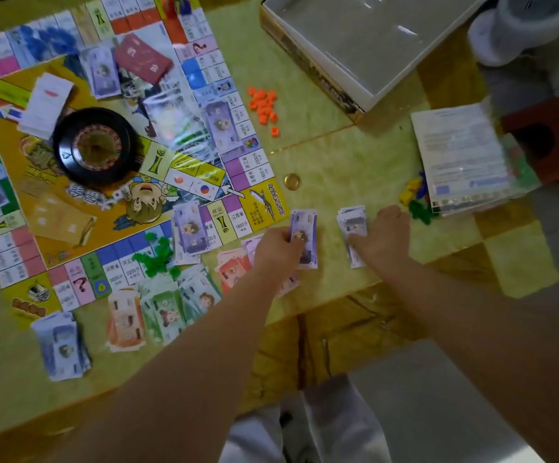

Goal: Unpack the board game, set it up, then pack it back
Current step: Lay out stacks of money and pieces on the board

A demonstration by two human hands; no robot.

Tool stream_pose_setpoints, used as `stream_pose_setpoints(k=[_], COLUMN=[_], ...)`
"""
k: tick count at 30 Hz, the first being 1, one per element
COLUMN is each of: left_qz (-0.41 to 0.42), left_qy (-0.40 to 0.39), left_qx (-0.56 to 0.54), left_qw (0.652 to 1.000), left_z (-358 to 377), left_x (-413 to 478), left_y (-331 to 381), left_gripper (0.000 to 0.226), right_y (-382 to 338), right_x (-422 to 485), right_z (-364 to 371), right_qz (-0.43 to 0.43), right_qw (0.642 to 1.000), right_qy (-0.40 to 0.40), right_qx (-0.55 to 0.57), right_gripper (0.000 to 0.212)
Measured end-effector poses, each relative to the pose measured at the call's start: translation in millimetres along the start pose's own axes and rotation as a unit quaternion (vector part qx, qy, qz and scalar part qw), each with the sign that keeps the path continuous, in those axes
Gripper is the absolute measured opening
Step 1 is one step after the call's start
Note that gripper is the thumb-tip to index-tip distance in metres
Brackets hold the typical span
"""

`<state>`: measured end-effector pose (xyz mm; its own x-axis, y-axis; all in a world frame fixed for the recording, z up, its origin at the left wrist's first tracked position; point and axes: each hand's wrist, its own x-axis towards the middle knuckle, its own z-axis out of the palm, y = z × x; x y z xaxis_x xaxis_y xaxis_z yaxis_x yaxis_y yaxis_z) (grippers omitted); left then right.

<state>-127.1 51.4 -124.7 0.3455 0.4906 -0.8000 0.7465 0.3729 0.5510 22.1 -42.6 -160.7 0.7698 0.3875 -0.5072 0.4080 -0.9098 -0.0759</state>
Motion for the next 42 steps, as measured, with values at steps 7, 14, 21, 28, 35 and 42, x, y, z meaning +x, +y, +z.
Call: stream_pose_setpoints(k=[7,14,21,28,35,42], left_qz=[0.000,-0.021,-0.014,-0.007,-0.004,-0.028], left_qy=[0.025,0.021,0.023,0.023,0.020,0.018], left_qx=[0.006,-0.017,-0.002,-0.016,-0.033,-0.082], left_qw=[1.000,0.999,1.000,1.000,0.999,0.996], left_z=[13.3,15.5,12.6,9.4,5.6,-1.0], left_x=[10.5,10.3,9.8,11.1,8.8,6.3], left_y=[-3.8,-0.5,1.3,-1.7,-0.9,3.4], left_gripper=[0.025,0.027,0.027,0.027,0.023,0.020], right_y=[-12.5,-12.2,-20.2,-26.3,-22.7,-23.7], right_x=[-3.9,2.1,-8.3,-11.2,-20.0,-9.5], right_z=[14.1,6.1,6.2,7.3,8.1,-21.4], right_qz=[0.032,0.063,0.058,0.062,-0.003,0.043], right_qw=[0.999,0.997,0.996,0.993,0.999,0.851], right_qy=[0.022,-0.020,0.005,-0.013,-0.007,-0.227], right_qx=[0.036,0.050,0.071,0.097,0.045,0.473], right_gripper=[0.068,0.072,0.065,0.053,0.049,0.030])
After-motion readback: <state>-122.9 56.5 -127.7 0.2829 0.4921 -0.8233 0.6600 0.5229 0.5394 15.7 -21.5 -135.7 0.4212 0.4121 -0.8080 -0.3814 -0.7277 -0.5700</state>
